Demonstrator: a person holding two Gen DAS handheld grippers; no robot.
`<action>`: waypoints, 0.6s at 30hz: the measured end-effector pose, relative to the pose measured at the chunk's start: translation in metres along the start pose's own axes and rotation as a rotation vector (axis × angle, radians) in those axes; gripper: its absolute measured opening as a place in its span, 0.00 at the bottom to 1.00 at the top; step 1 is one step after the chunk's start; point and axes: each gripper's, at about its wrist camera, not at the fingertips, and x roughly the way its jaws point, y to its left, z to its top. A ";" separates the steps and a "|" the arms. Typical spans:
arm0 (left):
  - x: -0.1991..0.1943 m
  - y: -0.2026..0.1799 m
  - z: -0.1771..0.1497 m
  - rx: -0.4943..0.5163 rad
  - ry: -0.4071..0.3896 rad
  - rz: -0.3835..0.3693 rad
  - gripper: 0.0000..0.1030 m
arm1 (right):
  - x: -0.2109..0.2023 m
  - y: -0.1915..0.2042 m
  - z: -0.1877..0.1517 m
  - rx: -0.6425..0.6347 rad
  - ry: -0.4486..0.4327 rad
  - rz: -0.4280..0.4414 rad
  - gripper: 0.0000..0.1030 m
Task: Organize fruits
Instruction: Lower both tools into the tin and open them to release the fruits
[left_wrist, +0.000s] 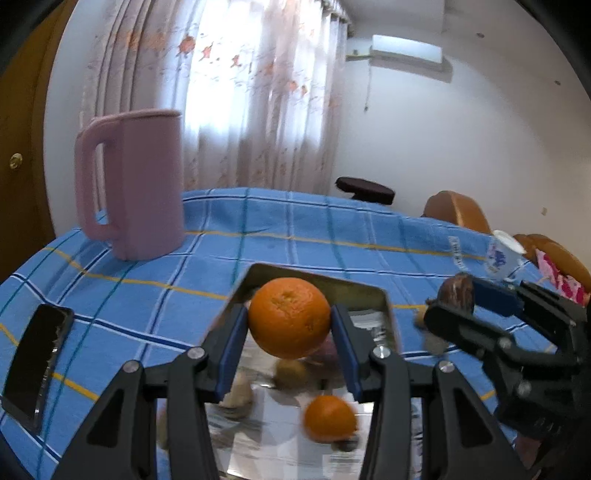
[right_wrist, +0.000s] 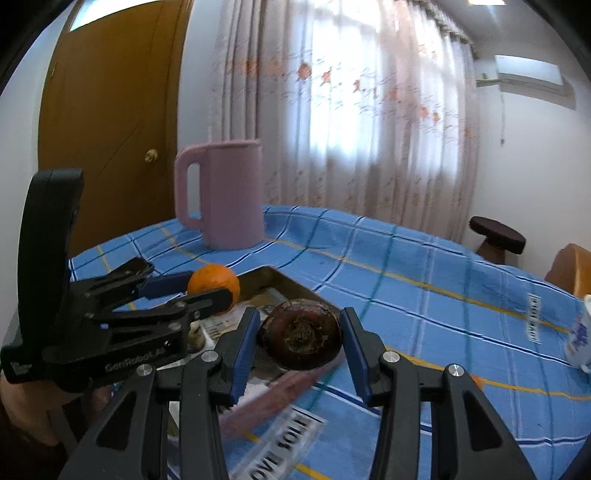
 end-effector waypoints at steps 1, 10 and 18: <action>0.002 0.006 -0.001 -0.007 0.004 0.009 0.46 | 0.007 0.005 0.000 -0.007 0.012 0.008 0.45; 0.009 0.028 -0.004 -0.029 0.036 0.044 0.46 | 0.043 0.028 -0.005 -0.036 0.107 0.056 0.45; 0.001 0.025 -0.005 -0.012 0.019 0.063 0.52 | 0.053 0.036 -0.013 -0.047 0.162 0.060 0.53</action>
